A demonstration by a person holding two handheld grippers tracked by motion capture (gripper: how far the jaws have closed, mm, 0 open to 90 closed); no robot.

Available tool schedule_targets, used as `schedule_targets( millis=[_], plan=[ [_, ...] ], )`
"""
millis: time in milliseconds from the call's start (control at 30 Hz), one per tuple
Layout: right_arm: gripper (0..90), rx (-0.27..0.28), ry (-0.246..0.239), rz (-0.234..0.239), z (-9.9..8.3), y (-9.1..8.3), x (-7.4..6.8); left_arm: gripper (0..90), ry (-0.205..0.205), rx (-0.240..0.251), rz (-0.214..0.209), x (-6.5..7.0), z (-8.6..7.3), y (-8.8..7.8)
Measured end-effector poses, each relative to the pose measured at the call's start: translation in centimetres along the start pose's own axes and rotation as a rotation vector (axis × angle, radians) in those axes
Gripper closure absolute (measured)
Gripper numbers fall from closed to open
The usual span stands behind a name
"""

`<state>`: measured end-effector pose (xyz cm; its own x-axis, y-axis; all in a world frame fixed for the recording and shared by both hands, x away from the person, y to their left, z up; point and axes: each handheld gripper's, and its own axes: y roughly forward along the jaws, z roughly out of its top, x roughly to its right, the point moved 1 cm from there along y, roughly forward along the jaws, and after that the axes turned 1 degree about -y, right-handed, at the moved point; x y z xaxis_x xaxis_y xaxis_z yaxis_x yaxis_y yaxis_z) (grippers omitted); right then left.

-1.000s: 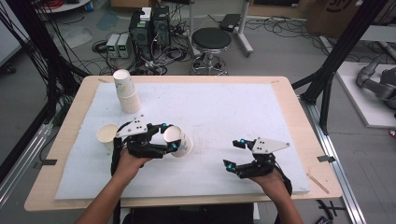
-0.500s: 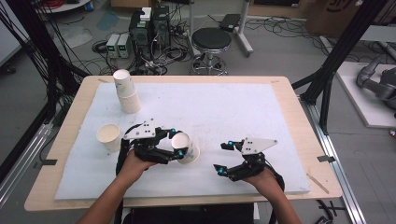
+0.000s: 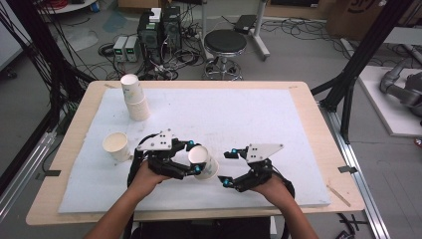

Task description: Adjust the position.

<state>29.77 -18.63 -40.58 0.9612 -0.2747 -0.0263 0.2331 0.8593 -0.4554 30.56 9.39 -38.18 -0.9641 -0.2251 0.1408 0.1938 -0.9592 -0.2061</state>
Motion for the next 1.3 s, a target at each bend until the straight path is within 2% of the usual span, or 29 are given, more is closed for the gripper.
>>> schedule_targets(
  millis=[233,400,600,667,733,1000,1167,1200,1300],
  plan=[
    [20.8,0.005,-0.01,0.032,0.0,0.5,-0.2,35.5,0.003,-0.014,-0.032,0.2,-0.1,0.7],
    [20.9,0.006,-0.016,0.059,0.1,0.8,-0.5,35.5,0.006,-0.026,-0.072,0.5,-0.1,1.5],
    [21.4,-0.004,-0.015,0.096,0.0,1.4,-0.7,35.8,-0.008,-0.008,-0.118,0.7,-0.3,2.2],
    [23.1,-0.006,-0.012,0.103,-0.1,1.6,-0.7,36.0,-0.005,-0.008,-0.118,0.8,-0.4,2.4],
    [28.7,0.004,-0.018,0.134,-0.2,1.6,-0.7,36.3,-0.004,-0.01,-0.123,0.8,-0.5,2.4],
    [36.2,0.016,-0.025,0.143,-0.2,1.4,-0.7,36.9,0.001,-0.003,-0.13,0.8,-0.5,2.3],
    [37.6,0.005,-0.019,0.149,-0.1,1.4,-0.7,36.1,-0.011,-0.001,-0.133,0.7,-0.5,2.1],
    [37.7,0.001,-0.019,0.145,0.0,1.3,-0.7,34.3,-0.011,0.001,-0.13,0.7,-0.5,2.1],
    [37.9,-0.016,-0.028,0.139,0.2,1.2,-0.7,19.7,-0.055,-0.003,-0.122,0.5,-0.4,2.0]
  ],
)
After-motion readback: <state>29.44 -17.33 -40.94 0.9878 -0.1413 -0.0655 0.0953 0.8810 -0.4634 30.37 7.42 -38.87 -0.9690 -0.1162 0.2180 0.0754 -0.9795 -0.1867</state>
